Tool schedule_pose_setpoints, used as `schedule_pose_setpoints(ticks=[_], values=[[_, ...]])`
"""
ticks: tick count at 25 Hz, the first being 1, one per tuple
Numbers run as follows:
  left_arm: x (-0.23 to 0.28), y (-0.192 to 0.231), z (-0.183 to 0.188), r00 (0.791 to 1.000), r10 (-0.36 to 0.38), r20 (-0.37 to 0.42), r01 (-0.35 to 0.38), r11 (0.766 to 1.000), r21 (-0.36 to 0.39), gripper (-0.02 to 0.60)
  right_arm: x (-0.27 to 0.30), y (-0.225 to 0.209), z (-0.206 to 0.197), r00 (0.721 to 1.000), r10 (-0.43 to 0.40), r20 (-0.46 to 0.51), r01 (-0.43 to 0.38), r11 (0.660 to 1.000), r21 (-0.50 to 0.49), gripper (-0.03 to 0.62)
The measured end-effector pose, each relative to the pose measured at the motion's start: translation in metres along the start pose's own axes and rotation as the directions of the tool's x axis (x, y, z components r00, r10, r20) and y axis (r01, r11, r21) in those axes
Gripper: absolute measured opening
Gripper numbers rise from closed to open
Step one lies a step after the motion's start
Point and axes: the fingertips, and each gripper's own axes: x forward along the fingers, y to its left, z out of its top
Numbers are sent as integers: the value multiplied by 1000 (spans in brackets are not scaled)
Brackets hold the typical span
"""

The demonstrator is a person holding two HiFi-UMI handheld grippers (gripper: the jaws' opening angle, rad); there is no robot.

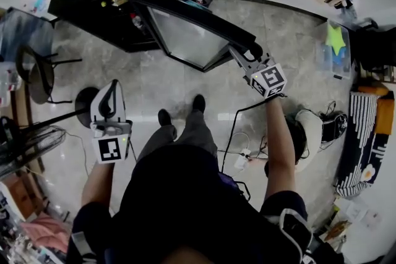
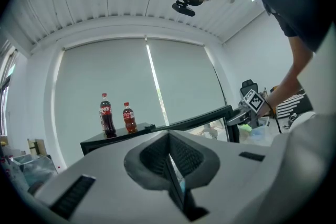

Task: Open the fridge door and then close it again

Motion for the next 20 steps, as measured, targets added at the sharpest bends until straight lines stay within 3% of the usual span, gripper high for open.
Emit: schedule_pose_setpoints(ticks=[20], values=[[-74, 40, -16, 994, -87, 65, 90, 995, -44, 21, -18, 137, 2, 989, -148, -32, 148, 989, 20, 221]])
